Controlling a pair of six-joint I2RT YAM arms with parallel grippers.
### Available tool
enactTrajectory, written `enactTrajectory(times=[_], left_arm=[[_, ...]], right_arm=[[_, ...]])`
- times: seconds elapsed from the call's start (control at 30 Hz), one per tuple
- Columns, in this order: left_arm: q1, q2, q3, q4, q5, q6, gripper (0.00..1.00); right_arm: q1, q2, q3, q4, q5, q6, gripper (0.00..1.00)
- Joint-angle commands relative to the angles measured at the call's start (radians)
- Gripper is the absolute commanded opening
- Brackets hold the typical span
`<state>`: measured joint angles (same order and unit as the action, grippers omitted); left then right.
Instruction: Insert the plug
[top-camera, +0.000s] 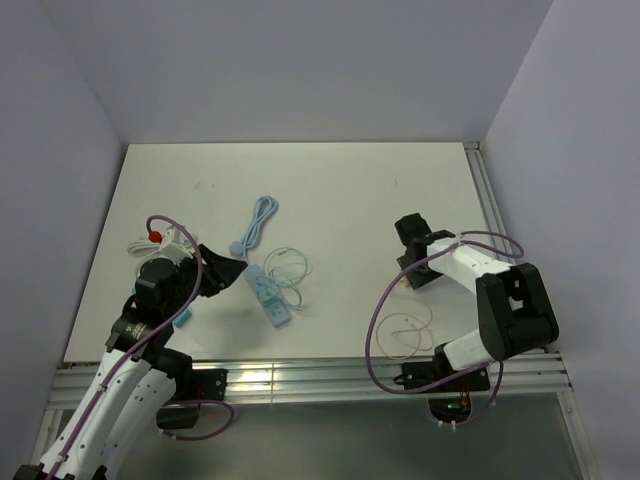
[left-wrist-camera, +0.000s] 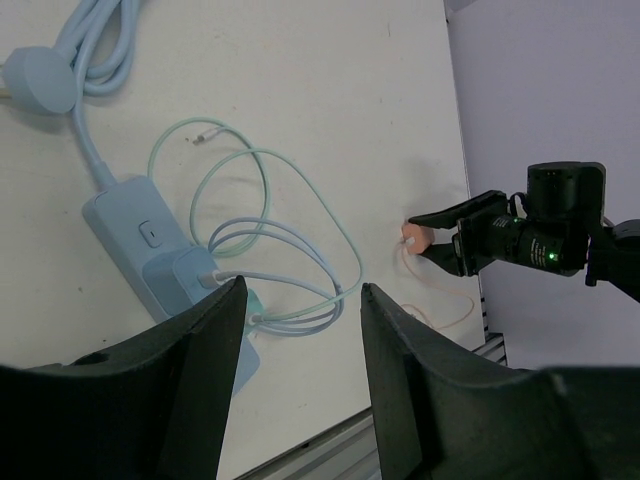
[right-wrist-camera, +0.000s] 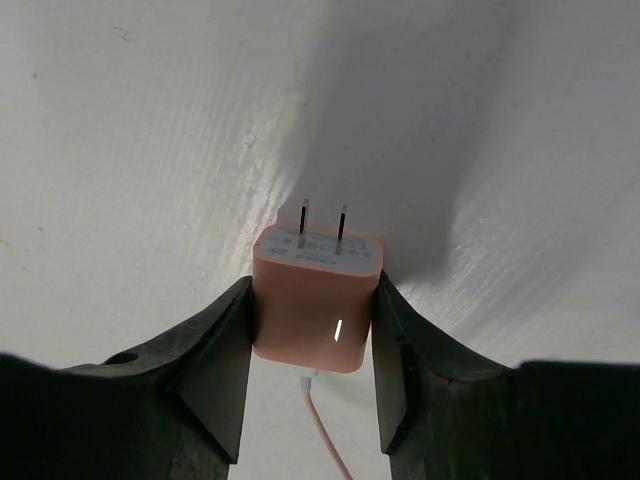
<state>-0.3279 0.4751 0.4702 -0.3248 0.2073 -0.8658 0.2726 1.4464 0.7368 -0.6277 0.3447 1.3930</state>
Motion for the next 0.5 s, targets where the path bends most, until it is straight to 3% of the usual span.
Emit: enactTrajectory(times=[0.0, 0.13, 0.23, 0.3, 0.47], left_arm=[[0.004, -0.012, 0.051, 0.003, -0.029, 0.034, 0.55], [0.004, -0.013, 0.059, -0.003, -0.019, 0.039, 0.56], [0.004, -0.018, 0.054, 0.013, 0.004, 0.033, 0.56], [0.004, -0.023, 0.032, 0.072, 0.033, 0.022, 0.56], [0.003, 0.022, -0.042, 0.379, 0.274, -0.042, 0.55]], right_arm=[[0.023, -0.010, 0.033, 0.040, 0.023, -0.072, 0.07], [0.120, -0.098, 0.070, 0.065, 0.128, -0.207, 0.02], [0.204, -0.188, 0.073, 0.167, 0.097, -0.423, 0.00], [0.235, -0.282, 0.056, 0.238, 0.027, -0.506, 0.00], [0.304, -0.498, -0.063, 0.572, -0.364, -0.681, 0.00]])
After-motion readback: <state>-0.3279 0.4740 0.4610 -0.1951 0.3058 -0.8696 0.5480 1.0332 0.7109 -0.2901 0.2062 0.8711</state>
